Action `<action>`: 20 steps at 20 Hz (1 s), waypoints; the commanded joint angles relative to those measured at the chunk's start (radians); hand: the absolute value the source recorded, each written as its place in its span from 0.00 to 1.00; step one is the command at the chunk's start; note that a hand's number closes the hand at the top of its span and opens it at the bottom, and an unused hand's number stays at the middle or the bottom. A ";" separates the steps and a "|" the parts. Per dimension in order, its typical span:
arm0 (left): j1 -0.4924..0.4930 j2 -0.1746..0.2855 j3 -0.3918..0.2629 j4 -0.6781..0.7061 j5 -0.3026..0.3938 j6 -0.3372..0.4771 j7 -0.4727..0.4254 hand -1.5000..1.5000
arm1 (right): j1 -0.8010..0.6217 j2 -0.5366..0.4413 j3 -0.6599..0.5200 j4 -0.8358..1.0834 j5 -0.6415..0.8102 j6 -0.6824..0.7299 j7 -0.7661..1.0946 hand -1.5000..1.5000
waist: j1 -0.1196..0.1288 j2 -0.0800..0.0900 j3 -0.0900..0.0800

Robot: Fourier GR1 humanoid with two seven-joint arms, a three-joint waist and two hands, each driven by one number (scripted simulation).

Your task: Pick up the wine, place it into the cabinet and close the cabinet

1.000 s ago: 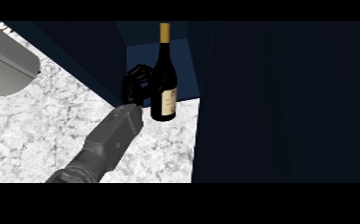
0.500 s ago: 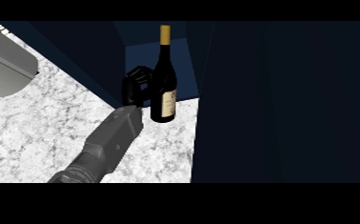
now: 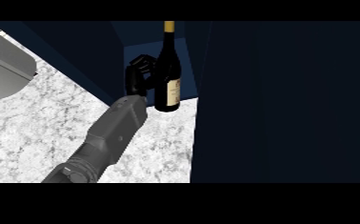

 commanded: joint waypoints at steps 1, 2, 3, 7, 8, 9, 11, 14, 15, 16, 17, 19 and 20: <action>-0.035 0.000 -0.008 -0.015 0.025 0.028 0.015 1.00 | 0.010 0.010 0.022 0.010 -0.001 0.007 -0.010 0.00 | 0.004 0.003 0.000; -0.049 0.000 -0.009 -0.011 0.026 0.037 0.026 1.00 | 0.040 0.006 0.000 -0.015 -0.013 0.015 -0.019 0.00 | -0.005 0.004 0.002; -0.062 0.000 -0.009 -0.004 0.027 0.035 0.038 1.00 | 0.031 0.003 -0.001 -0.012 -0.007 0.012 -0.018 0.00 | 0.015 0.002 0.001; -0.131 0.000 -0.010 0.014 0.028 0.096 0.068 1.00 | 0.056 -0.004 -0.018 -0.050 -0.014 0.003 0.002 0.00 | 0.015 -0.002 0.003; -0.109 0.000 -0.023 0.018 0.023 0.065 0.066 1.00 | 0.031 -0.008 0.001 -0.006 0.021 0.006 -0.011 0.00 | 0.029 0.003 0.001; -0.130 0.000 -0.025 0.011 0.030 0.072 0.095 1.00 | 0.060 -0.013 -0.024 -0.014 -0.014 0.022 -0.016 0.00 | 0.028 -0.001 0.003; -0.171 0.000 -0.015 0.014 0.037 0.119 0.095 1.00 | 0.066 -0.008 -0.022 -0.029 -0.032 0.032 -0.028 0.00 | 0.012 0.005 0.004; -0.179 0.000 0.004 0.037 0.049 0.096 0.124 1.00 | 0.047 -0.026 -0.034 -0.023 -0.017 0.026 -0.008 0.00 | 0.025 0.008 0.002; -0.207 0.000 0.007 0.038 0.051 0.084 0.156 1.00 | 0.061 -0.015 -0.037 -0.023 -0.016 0.029 -0.032 0.00 | 0.033 0.009 0.003; -0.187 0.000 0.000 0.046 0.048 0.095 0.144 1.00 | 0.038 -0.015 -0.027 -0.009 -0.004 0.022 -0.027 0.00 | 0.028 0.010 0.002; -0.193 0.000 0.006 0.052 0.049 0.087 0.150 1.00 | 0.052 -0.018 -0.020 -0.022 0.008 0.026 -0.028 0.00 | 0.041 0.008 0.002; -0.209 0.000 0.014 0.060 0.057 0.108 0.167 1.00 | 0.068 -0.015 -0.049 -0.017 -0.031 0.035 -0.044 0.00 | 0.030 0.012 0.004; -0.220 0.000 0.018 0.062 0.056 0.102 0.166 1.00 | 0.083 -0.023 -0.051 -0.038 -0.027 0.037 -0.031 0.00 | 0.032 0.010 0.004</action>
